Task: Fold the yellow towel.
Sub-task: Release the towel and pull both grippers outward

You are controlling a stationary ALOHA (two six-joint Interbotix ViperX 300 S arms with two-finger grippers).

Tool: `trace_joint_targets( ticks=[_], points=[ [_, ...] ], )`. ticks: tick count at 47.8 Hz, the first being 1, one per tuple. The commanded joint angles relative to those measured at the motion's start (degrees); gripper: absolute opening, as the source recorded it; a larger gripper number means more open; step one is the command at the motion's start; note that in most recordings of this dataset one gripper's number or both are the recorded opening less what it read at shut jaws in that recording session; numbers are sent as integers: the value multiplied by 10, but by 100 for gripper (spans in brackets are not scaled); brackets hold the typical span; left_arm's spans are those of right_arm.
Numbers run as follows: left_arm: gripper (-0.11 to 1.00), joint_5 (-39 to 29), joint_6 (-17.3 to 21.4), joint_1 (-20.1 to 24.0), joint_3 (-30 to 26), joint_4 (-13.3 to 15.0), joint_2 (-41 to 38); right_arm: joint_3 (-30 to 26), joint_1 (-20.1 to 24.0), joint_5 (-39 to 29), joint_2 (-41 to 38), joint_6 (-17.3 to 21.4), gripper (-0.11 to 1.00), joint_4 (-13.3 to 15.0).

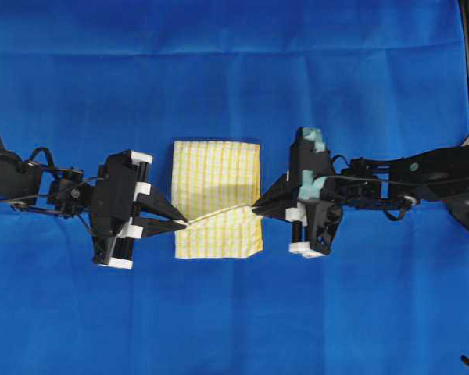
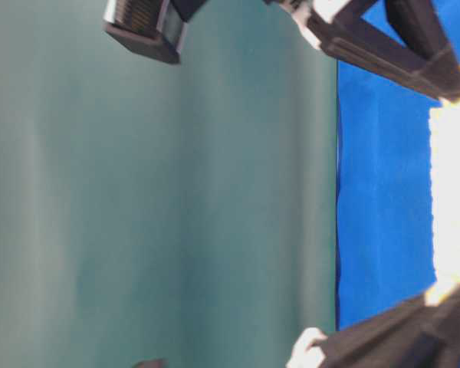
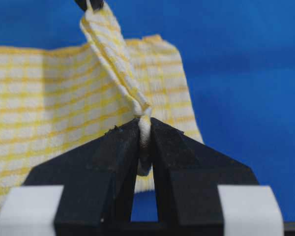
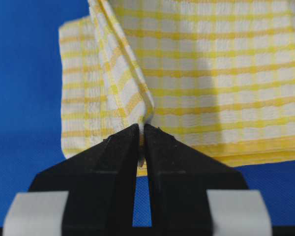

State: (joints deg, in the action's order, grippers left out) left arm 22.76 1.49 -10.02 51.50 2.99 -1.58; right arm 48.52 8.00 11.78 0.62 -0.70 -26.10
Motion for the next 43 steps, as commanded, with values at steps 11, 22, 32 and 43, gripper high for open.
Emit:
trace_joint_targets(
  ticks=[11,22,32,43],
  points=[
    [5,10,-5,-4,-21,1,-46,-16,11,1,-10,0,4,-1],
    [5,10,-15,-11,-23,2,-45,-18,18,1,-10,-1,4,-1],
    [7,6,-15,-21,-37,1,-33,-25,18,-5,-9,-1,5,-1],
    [67,-37,-21,-29,-33,1,26,-31,25,-30,18,-4,53,0]
  ],
)
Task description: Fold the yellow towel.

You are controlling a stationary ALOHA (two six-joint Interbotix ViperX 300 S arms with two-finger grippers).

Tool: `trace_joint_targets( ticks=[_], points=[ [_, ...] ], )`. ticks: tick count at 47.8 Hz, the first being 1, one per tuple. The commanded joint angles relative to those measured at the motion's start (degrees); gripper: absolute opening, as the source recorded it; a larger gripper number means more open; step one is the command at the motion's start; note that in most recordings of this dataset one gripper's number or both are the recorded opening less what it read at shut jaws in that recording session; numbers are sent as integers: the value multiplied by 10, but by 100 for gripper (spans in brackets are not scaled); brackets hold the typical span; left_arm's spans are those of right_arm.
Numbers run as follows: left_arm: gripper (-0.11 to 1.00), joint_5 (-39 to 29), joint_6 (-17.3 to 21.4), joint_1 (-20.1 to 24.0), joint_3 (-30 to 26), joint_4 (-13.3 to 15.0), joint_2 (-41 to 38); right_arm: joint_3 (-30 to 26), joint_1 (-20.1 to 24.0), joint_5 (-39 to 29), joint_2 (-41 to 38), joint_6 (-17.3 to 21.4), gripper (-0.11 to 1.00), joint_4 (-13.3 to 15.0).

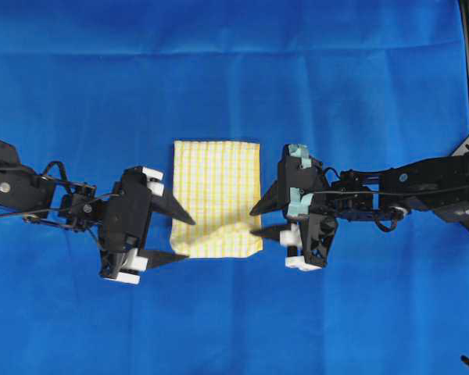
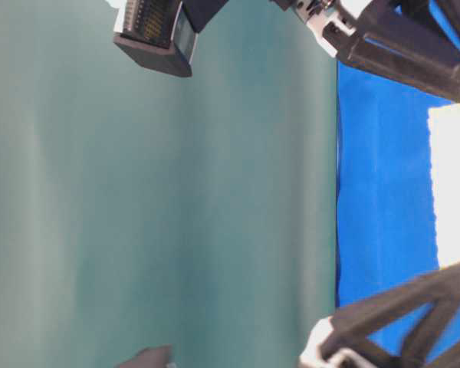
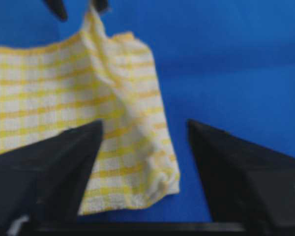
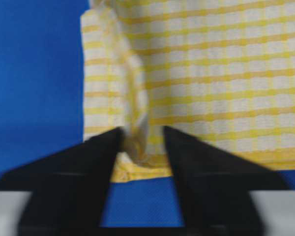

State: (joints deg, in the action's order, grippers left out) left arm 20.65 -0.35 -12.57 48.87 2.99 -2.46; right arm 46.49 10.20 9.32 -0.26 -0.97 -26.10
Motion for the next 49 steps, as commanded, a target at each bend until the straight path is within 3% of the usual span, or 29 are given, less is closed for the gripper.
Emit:
trace_joint_targets(
  ticks=[1,3,6,17,29,49],
  points=[
    [73,-24,-3,-4,-4,1,42,-11,4,-7,33,-3,58,0],
    [78,-42,-3,-4,-3,1,57,-9,4,-11,44,-4,69,2],
    [75,-75,-2,-4,0,1,82,-4,4,-19,63,-5,77,6],
    [61,-130,2,-4,21,1,173,48,-11,-33,180,-5,72,40],
    [61,-95,3,9,105,1,306,143,-52,-43,363,-6,72,56],
    [61,-89,3,41,236,1,540,245,-98,-114,609,-6,72,103]
  ],
)
